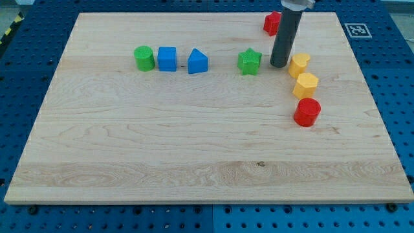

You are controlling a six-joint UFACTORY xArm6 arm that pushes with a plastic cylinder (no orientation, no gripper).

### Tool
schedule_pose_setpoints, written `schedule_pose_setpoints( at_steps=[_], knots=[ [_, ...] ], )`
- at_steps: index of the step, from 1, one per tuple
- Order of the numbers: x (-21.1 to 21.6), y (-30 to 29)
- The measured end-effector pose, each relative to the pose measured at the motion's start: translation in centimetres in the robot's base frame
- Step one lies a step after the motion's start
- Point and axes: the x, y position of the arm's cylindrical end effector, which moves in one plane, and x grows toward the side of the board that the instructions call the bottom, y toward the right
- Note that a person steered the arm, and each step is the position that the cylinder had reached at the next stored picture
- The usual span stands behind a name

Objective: Push the yellow heart left side of the yellow hexagon

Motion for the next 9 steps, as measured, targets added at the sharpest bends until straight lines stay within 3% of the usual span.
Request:
schedule_pose_setpoints(
  at_steps=[4, 6, 9],
  knots=[
    [-0.2, -7.1],
    [-2.1, 2.2],
    [-2.1, 3.6]
  ],
)
